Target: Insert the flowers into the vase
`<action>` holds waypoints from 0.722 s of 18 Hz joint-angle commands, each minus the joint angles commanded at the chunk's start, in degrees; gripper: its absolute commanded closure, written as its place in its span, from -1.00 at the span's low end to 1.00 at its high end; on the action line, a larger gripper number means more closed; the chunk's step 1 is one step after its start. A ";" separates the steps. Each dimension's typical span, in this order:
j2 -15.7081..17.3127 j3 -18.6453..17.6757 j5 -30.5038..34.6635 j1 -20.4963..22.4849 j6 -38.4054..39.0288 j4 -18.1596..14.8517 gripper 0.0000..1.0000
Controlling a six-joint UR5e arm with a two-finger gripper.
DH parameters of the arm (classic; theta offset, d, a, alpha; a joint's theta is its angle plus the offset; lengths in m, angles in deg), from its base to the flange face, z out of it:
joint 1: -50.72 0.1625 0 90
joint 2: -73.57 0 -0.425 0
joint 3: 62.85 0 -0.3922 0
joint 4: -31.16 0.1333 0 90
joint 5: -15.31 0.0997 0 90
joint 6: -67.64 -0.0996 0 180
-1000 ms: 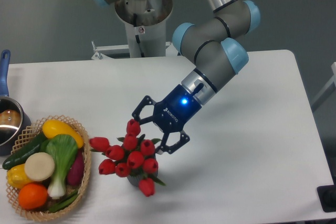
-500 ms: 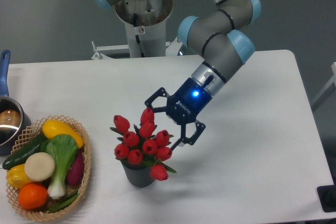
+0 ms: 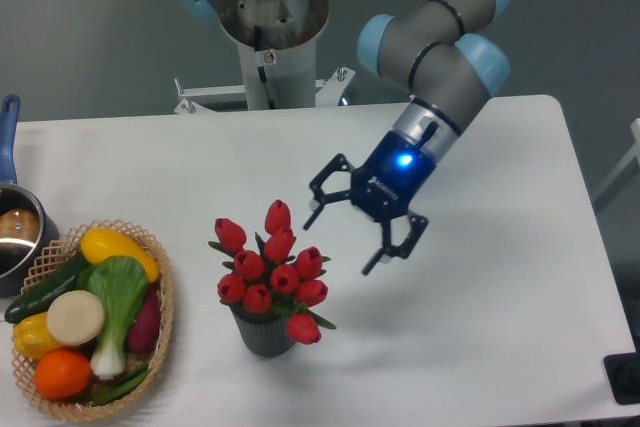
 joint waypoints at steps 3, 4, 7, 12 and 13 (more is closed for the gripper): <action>1.41 1.32 2.62 2.55 0.00 0.00 -1.00; 1.58 1.58 4.72 2.99 0.00 0.00 -1.00; 2.37 1.76 11.75 3.43 0.00 -0.09 -1.00; 4.49 3.08 31.33 3.00 0.00 -0.18 -1.00; 4.49 3.34 35.12 2.82 -0.09 -0.18 -1.00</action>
